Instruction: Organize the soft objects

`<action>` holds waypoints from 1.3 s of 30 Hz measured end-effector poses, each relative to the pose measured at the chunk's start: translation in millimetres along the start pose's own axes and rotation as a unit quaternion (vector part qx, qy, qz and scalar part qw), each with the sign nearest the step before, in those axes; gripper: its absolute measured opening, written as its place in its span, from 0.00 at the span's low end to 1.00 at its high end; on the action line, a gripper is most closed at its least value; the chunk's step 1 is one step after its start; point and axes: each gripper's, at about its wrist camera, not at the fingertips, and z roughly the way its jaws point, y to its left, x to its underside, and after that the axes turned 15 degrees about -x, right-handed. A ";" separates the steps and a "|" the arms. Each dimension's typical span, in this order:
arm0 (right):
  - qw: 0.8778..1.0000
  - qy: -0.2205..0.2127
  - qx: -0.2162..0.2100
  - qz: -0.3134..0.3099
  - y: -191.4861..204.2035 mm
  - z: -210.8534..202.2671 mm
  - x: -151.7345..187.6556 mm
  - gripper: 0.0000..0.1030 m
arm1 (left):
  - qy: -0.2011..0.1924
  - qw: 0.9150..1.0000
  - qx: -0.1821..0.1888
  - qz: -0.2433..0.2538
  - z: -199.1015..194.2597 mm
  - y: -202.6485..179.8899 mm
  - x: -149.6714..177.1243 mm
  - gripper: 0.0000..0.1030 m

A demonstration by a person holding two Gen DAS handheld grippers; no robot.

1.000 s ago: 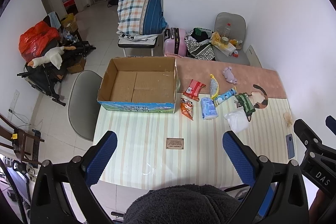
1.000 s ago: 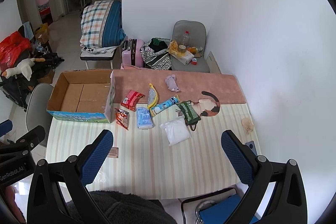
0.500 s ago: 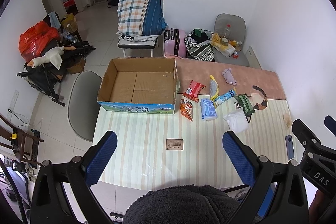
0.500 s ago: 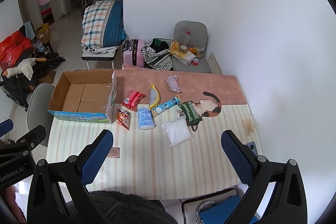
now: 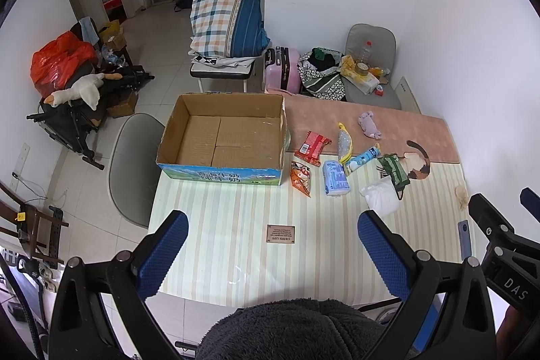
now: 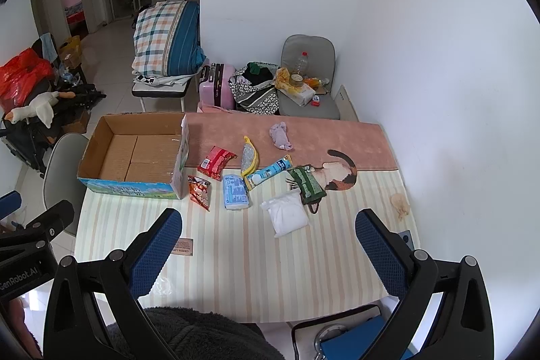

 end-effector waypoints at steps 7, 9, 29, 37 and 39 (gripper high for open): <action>1.000 -0.001 0.001 0.000 0.8 1.7 -0.3 1.00 | 0.004 1.000 0.005 -0.002 5.3 1.4 -2.7 1.00; 1.000 -0.001 0.000 0.001 0.1 2.8 -0.7 1.00 | 0.003 1.000 0.004 -0.001 5.3 0.8 -3.2 1.00; 1.000 -0.008 -0.005 0.002 -2.1 3.4 2.2 1.00 | -0.001 1.000 0.004 -0.002 5.0 1.8 -7.9 1.00; 1.000 -0.004 -0.005 0.022 -8.0 8.1 2.0 1.00 | 0.001 1.000 0.006 -0.002 6.8 3.1 -4.8 1.00; 0.999 -0.001 -0.003 0.044 -20.2 14.6 -0.7 1.00 | 0.000 1.000 0.011 -0.004 13.1 -0.4 -8.5 1.00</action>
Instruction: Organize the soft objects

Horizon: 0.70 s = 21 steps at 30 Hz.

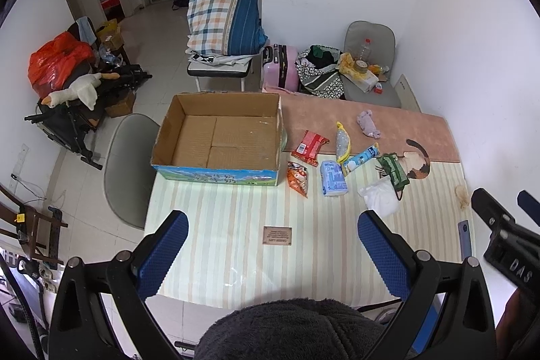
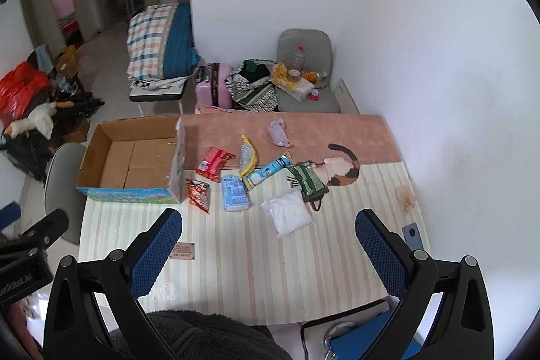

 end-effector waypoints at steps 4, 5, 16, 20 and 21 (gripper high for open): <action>0.998 0.018 0.019 0.052 -41.1 32.5 -14.0 1.00 | 0.002 1.000 -0.001 0.006 36.7 -22.0 -15.1 1.00; 0.997 0.025 0.020 0.064 -52.6 44.5 -17.1 1.00 | 0.003 1.000 -0.002 0.008 45.4 -27.5 -19.1 1.00; 0.979 0.196 0.023 0.050 -159.8 284.0 -9.6 1.00 | 0.129 0.983 -0.016 0.130 237.7 -155.1 -55.5 1.00; 0.965 0.259 0.017 0.036 -182.6 369.7 9.3 1.00 | 0.215 0.963 0.005 0.161 309.4 -200.6 -47.2 0.94; 0.963 0.267 0.014 0.031 -184.2 386.0 13.1 1.00 | 0.232 0.959 0.007 0.165 323.4 -209.7 -45.7 0.94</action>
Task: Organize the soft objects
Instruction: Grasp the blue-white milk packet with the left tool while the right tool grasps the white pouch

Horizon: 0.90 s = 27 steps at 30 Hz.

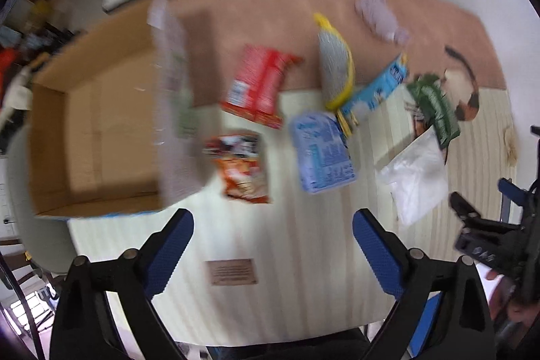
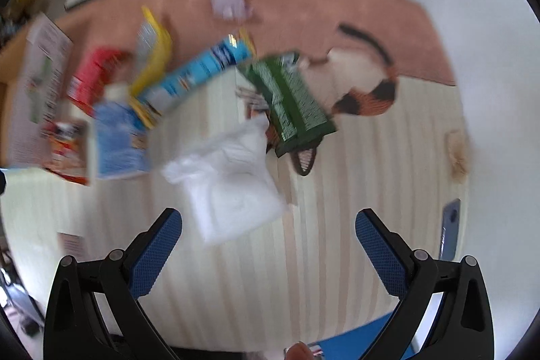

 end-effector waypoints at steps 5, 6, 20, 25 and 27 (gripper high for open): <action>0.999 0.037 -0.013 -0.032 0.8 58.8 -8.3 1.00 | 0.070 0.997 0.033 0.017 54.0 -40.5 -41.1 0.94; 0.998 0.043 -0.011 -0.042 2.5 67.3 -8.8 1.00 | 0.082 0.996 0.041 0.016 62.9 -45.9 -47.8 0.94; 0.994 0.084 -0.018 -0.069 11.1 132.8 -19.0 1.00 | 0.181 0.982 0.045 0.021 155.2 -97.3 -73.8 0.83; 0.993 0.103 -0.026 -0.058 4.5 161.3 -22.4 1.00 | 0.156 0.987 -0.001 0.042 147.6 -106.0 -69.0 0.53; 0.993 0.106 -0.030 -0.043 -0.4 172.0 -23.4 1.00 | 0.153 0.987 0.002 0.039 146.6 -106.1 -66.2 0.47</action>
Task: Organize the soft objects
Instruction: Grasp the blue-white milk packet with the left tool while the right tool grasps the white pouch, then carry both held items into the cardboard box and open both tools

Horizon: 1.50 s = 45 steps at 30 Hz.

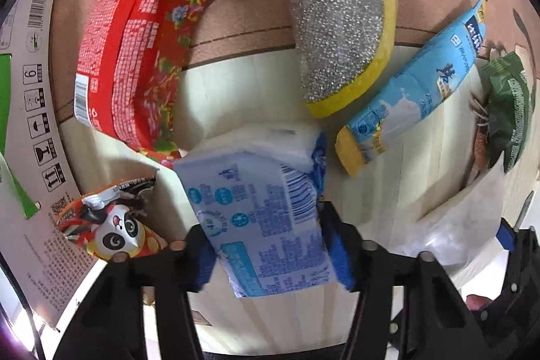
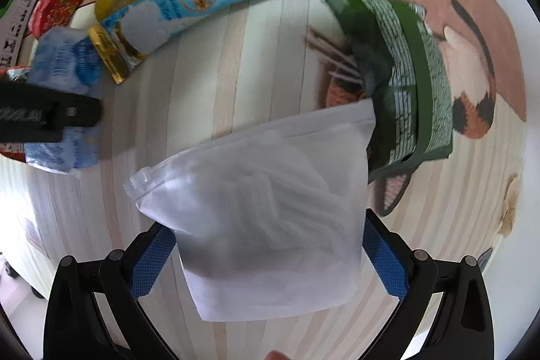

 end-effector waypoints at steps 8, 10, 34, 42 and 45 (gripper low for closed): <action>0.997 -0.012 -0.035 0.071 -25.8 19.4 -0.4 0.77 | -0.035 0.999 -0.017 -0.016 -21.9 14.6 32.9 0.35; 0.994 -0.015 -0.055 0.092 -33.4 20.6 1.4 0.75 | -0.049 0.998 -0.016 -0.020 -32.0 18.3 46.6 0.35; 0.971 -0.118 -0.207 -0.018 243.0 -80.8 -74.6 0.73 | -0.174 0.967 0.058 -0.178 -131.0 327.0 95.3 0.33; 0.981 -0.084 -0.175 0.002 379.3 -55.0 -150.5 0.73 | -0.103 0.979 0.082 -0.154 -59.5 404.9 9.7 0.34; 0.985 -0.067 -0.159 0.007 398.6 -26.8 -176.7 0.73 | -0.072 0.984 0.092 -0.132 -30.1 414.4 -15.0 0.34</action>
